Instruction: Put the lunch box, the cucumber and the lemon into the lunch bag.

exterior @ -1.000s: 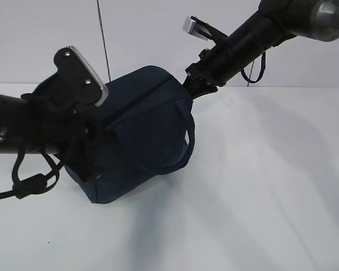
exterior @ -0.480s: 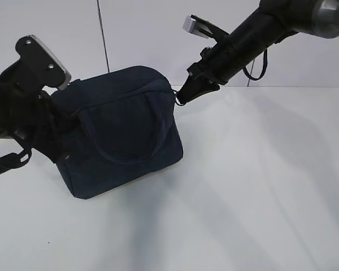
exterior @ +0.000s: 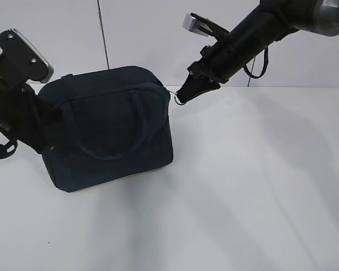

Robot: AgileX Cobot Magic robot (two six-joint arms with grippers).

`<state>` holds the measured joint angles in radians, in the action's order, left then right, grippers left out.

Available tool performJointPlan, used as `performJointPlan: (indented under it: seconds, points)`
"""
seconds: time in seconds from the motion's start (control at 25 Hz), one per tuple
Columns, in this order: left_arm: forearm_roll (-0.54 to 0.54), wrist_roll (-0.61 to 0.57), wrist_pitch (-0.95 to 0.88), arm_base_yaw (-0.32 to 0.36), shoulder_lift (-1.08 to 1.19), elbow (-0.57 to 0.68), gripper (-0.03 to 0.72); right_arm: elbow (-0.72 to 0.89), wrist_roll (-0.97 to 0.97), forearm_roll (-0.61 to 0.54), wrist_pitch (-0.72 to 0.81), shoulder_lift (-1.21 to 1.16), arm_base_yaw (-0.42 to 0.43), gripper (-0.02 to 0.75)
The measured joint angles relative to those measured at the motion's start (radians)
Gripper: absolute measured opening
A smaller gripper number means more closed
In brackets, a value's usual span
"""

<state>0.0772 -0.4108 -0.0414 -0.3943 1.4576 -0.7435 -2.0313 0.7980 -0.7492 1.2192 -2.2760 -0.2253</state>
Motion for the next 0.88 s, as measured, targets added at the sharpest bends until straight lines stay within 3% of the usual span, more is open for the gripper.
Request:
performJointPlan:
  seconds: [0.88]
  points:
    - [0.0,0.0,0.001,0.006,0.0,0.0,0.013,-0.009,0.048,-0.026,0.0,-0.09,-0.004,0.02]
